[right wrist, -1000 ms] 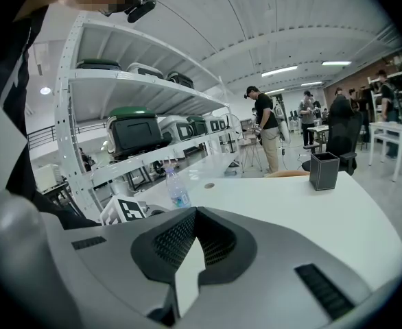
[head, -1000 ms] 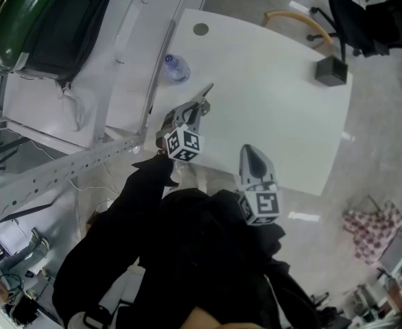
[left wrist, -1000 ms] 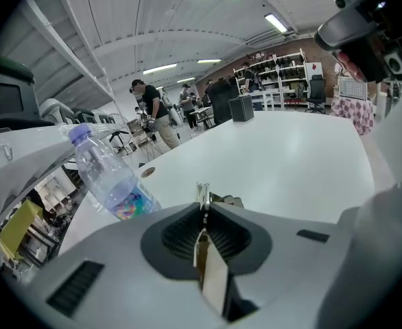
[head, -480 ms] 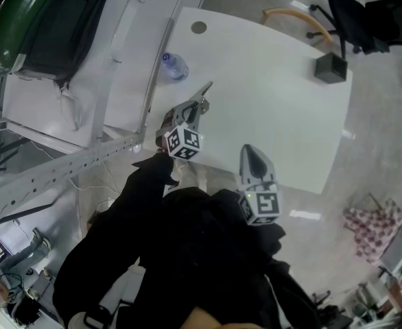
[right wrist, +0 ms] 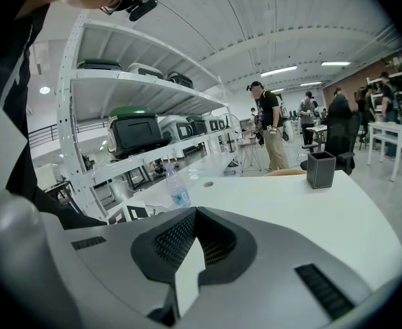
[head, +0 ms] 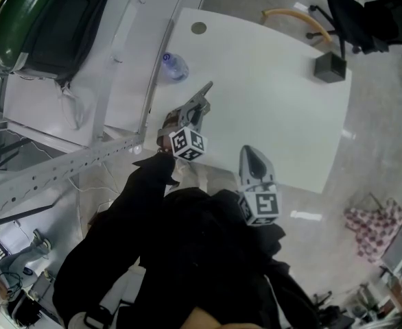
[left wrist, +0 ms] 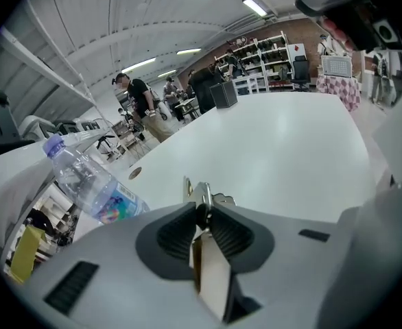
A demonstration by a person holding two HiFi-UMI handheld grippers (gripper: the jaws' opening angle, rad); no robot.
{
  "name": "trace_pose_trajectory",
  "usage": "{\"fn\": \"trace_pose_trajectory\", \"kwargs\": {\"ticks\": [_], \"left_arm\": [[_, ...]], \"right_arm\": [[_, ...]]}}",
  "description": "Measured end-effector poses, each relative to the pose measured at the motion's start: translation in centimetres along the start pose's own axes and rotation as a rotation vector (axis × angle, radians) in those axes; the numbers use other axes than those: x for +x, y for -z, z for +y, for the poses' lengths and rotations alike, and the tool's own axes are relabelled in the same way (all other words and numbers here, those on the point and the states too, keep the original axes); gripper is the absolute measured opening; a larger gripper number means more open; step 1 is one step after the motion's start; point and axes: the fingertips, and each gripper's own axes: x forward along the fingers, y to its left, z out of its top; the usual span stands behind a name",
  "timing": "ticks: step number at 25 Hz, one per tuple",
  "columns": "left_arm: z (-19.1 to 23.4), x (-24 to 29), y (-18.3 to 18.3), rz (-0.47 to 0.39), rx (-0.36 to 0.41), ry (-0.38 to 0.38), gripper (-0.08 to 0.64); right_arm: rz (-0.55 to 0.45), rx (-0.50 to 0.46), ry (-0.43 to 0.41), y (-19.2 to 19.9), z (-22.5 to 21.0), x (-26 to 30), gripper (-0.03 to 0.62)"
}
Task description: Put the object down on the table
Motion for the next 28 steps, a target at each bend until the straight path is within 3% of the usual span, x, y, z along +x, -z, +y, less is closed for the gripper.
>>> {"fn": "trace_pose_trajectory", "kwargs": {"ticks": [11, 14, 28], "left_arm": [[-0.9, 0.4, 0.3, 0.022, 0.022, 0.036, 0.075], [-1.3, 0.4, 0.4, 0.027, 0.025, 0.058, 0.114], [-0.5, -3.1, -1.4, -0.029, 0.009, 0.017, 0.13]], "right_arm": [[-0.014, 0.003, 0.019, 0.1, 0.0, -0.8, 0.002], [-0.015, 0.004, 0.019, 0.1, 0.2, -1.0, 0.002], [-0.046, -0.02, 0.016, -0.3, 2.0, -2.8, 0.002]]}}
